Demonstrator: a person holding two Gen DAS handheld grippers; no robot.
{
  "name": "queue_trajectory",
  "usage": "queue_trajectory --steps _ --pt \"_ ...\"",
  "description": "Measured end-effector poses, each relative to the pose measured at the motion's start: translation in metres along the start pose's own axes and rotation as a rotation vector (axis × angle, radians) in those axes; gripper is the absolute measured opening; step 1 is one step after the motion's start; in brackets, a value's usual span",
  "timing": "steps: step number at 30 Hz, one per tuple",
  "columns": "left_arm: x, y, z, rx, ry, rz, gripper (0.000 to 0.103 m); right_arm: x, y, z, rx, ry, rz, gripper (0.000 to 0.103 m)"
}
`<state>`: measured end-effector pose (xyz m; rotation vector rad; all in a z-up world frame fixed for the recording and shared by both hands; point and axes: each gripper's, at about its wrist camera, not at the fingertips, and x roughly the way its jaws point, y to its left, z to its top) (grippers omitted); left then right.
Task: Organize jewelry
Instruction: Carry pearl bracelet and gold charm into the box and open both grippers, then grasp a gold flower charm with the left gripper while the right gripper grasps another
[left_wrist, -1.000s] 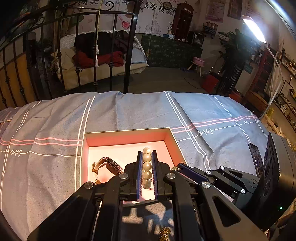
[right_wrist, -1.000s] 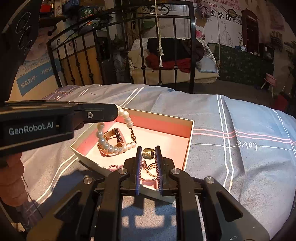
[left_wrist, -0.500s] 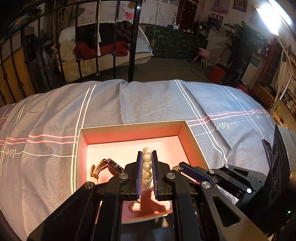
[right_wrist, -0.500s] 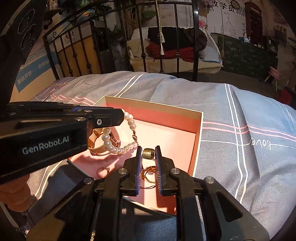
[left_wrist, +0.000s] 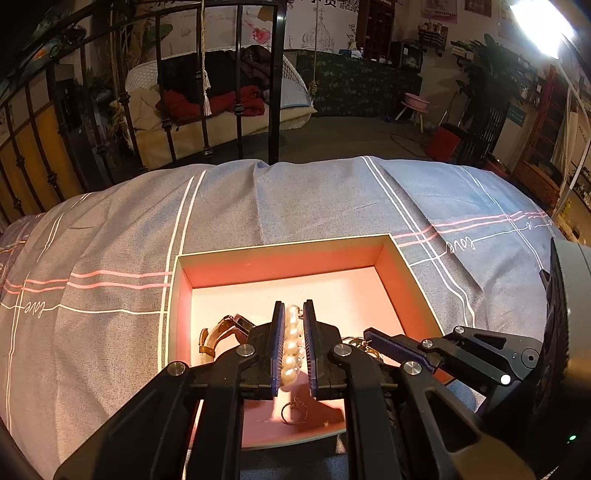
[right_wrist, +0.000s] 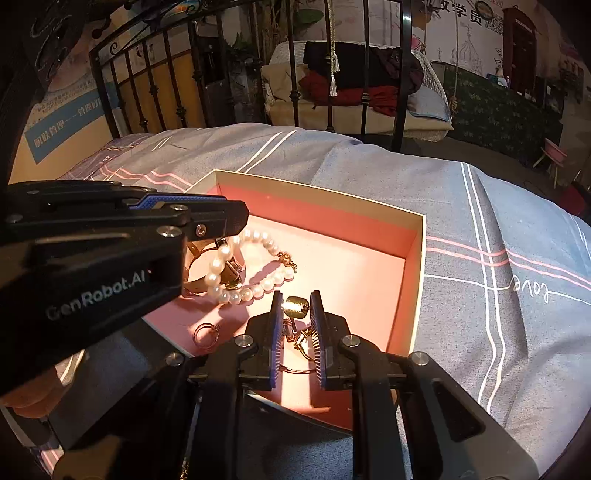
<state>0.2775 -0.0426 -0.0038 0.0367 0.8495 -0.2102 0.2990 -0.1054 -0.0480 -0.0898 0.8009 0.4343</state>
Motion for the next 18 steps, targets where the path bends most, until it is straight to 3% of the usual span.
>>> queue_trajectory --steps 2,3,7,9,11,18 --pt "-0.009 0.002 0.000 -0.014 -0.013 0.006 0.025 -0.005 0.001 -0.002 0.007 -0.008 -0.004 0.035" --pt "-0.015 0.003 -0.001 -0.022 -0.026 0.005 0.032 -0.010 0.001 -0.003 0.008 -0.017 -0.010 0.037" --pt "-0.049 0.004 -0.016 -0.041 -0.083 -0.010 0.041 -0.043 0.002 -0.015 0.017 -0.054 -0.031 0.039" --pt "-0.066 0.001 -0.034 -0.045 -0.098 -0.017 0.048 -0.061 0.000 -0.029 0.035 -0.057 -0.070 0.047" --pt "-0.074 -0.005 -0.059 -0.039 -0.084 -0.035 0.050 -0.075 -0.005 -0.048 0.065 -0.054 -0.101 0.052" --pt "-0.065 -0.048 -0.136 0.086 0.026 -0.048 0.050 -0.088 -0.010 -0.108 0.133 0.014 -0.100 0.052"
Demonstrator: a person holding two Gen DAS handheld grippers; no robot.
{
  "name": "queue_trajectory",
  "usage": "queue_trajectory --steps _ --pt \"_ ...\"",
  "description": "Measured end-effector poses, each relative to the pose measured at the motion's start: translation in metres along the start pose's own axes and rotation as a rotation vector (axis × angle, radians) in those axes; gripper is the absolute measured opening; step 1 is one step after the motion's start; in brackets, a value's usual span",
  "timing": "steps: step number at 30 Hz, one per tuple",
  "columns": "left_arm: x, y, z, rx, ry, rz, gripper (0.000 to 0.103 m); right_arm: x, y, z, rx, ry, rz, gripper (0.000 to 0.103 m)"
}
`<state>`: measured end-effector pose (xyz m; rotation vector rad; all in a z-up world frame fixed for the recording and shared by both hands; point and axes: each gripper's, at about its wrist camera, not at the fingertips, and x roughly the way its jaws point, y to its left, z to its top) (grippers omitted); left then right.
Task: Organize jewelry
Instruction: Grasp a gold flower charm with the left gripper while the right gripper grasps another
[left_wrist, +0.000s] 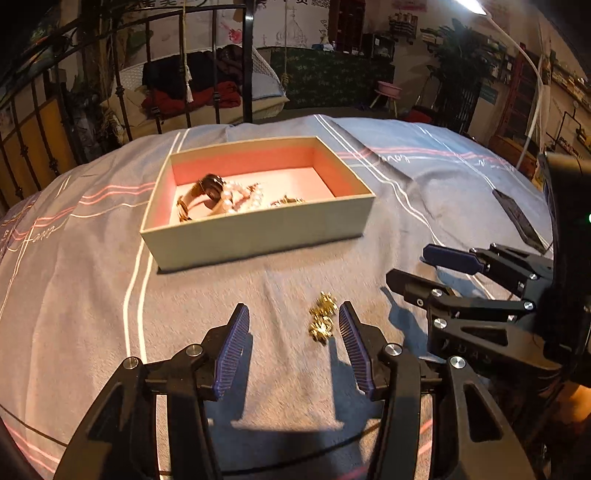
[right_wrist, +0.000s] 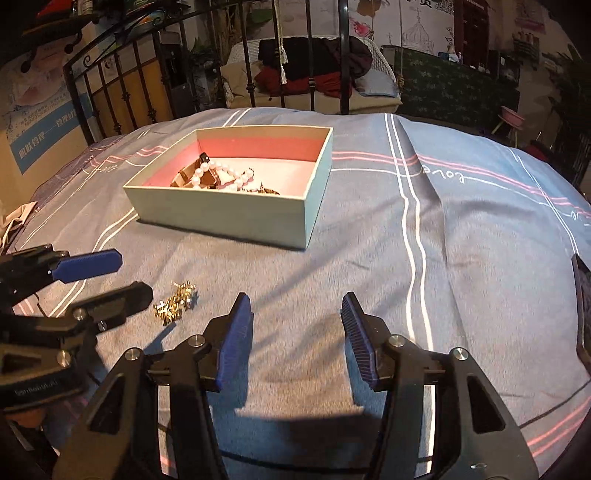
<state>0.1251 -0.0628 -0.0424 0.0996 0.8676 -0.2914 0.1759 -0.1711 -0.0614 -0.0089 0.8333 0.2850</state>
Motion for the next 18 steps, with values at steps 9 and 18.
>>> queue_trajectory --steps 9,18 --pt "0.019 -0.005 -0.003 0.030 0.042 0.052 0.030 -0.003 0.004 -0.010 0.004 -0.004 0.010 0.053" --pt "0.014 0.028 -0.004 -0.038 0.036 0.062 0.008 0.002 0.019 -0.007 -0.051 0.024 0.032 0.053"
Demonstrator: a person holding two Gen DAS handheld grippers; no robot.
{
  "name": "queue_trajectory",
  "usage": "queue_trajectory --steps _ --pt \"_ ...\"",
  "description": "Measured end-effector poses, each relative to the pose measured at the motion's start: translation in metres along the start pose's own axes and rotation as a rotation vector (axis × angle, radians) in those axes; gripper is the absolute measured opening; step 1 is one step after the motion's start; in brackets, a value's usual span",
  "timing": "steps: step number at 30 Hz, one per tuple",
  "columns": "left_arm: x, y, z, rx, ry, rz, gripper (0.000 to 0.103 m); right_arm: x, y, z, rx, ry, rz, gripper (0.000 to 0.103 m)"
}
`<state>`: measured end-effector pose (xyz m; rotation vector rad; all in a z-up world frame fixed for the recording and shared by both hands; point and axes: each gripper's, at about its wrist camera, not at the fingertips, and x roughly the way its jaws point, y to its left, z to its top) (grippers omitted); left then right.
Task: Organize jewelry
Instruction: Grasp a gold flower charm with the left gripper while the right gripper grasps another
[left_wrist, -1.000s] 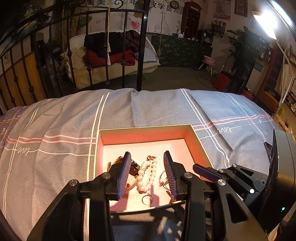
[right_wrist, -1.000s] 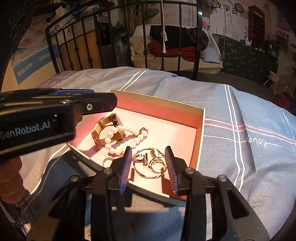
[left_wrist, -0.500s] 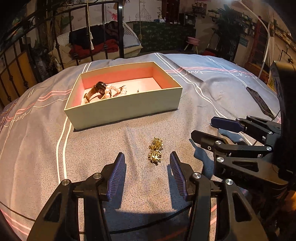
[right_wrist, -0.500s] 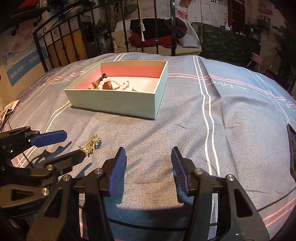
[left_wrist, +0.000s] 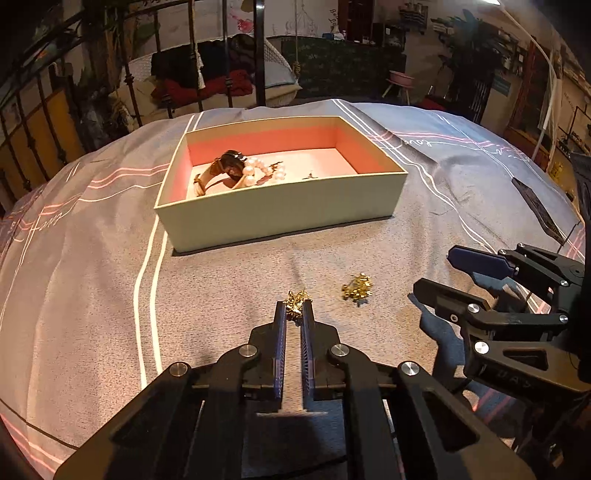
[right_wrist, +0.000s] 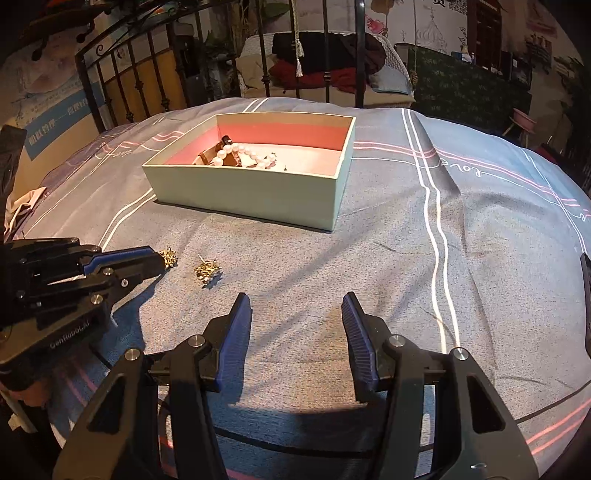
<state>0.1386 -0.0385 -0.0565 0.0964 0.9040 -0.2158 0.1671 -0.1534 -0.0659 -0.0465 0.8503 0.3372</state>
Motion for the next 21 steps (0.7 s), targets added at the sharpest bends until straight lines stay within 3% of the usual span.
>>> queue_trajectory --steps 9,21 --pt "-0.001 0.022 -0.006 -0.068 -0.002 -0.030 0.008 0.016 0.039 0.009 -0.123 0.027 0.058 0.053" --pt "0.002 0.021 -0.006 -0.072 0.001 -0.020 0.011 0.019 0.039 0.010 -0.122 0.029 0.072 0.053"
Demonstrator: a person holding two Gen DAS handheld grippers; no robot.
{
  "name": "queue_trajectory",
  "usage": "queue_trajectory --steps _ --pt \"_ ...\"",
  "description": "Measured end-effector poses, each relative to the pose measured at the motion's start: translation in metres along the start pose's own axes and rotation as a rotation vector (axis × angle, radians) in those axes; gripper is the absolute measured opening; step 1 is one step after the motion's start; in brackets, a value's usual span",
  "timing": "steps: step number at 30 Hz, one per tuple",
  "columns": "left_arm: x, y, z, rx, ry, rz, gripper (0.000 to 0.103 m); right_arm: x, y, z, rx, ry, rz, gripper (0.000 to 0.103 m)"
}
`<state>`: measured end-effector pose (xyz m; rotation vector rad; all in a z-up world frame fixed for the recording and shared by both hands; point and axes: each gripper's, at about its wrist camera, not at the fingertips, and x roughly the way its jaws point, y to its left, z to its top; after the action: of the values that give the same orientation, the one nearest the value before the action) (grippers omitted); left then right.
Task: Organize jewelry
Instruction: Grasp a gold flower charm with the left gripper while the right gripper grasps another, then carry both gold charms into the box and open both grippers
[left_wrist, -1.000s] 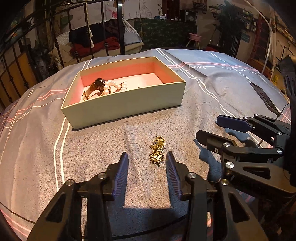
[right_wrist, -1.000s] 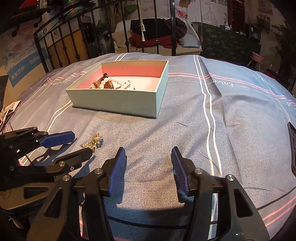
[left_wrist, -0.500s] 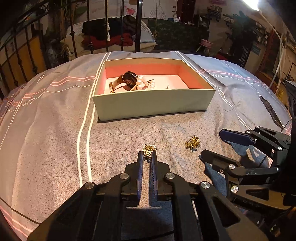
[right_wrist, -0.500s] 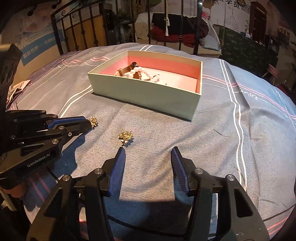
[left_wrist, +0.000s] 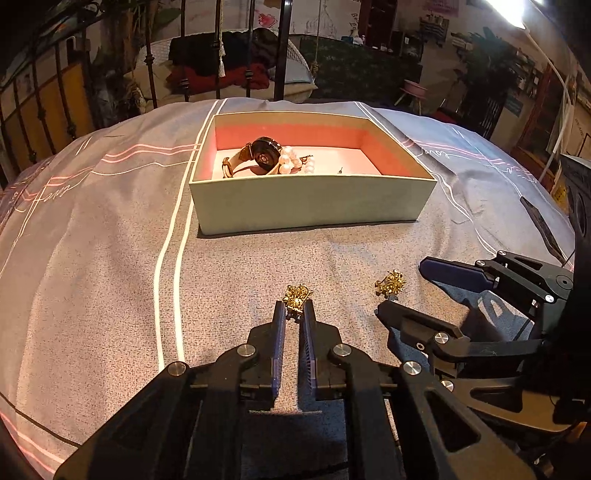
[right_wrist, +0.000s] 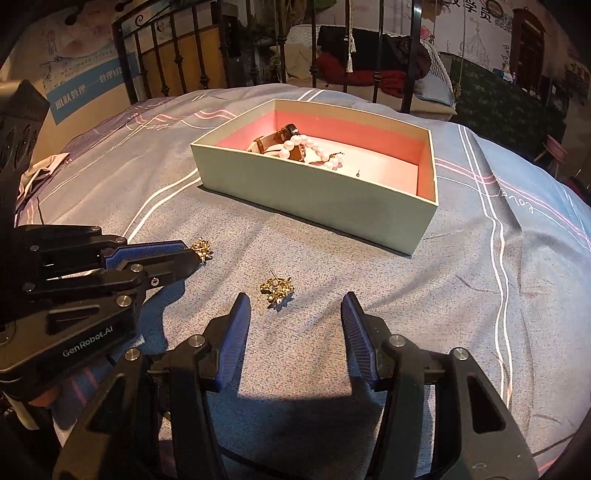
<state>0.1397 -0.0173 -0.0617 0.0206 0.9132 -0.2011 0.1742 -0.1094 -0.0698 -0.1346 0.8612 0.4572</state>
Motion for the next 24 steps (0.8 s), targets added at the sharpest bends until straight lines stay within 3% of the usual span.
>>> queue_trajectory --steps 5,6,7,8,12,24 --pt "0.001 -0.001 0.001 0.004 0.001 0.009 0.012 0.003 0.003 0.005 -0.013 0.007 0.004 0.049" --pt "0.002 -0.001 0.001 0.003 0.000 0.007 0.012 0.004 0.005 0.006 -0.020 0.009 0.010 0.044" --pt "0.002 0.000 0.001 0.002 0.001 0.006 0.012 0.004 0.006 0.007 -0.029 0.007 0.018 0.024" --pt "0.001 0.000 0.001 0.001 -0.001 0.004 0.011 0.005 0.008 0.008 -0.037 0.008 0.026 0.021" --pt "-0.001 0.003 0.000 -0.010 -0.003 0.004 0.004 0.001 0.015 0.007 -0.063 -0.008 0.033 0.020" --pt "-0.011 0.010 0.000 -0.028 -0.020 -0.019 0.003 -0.011 0.004 -0.007 0.028 -0.030 0.068 0.021"
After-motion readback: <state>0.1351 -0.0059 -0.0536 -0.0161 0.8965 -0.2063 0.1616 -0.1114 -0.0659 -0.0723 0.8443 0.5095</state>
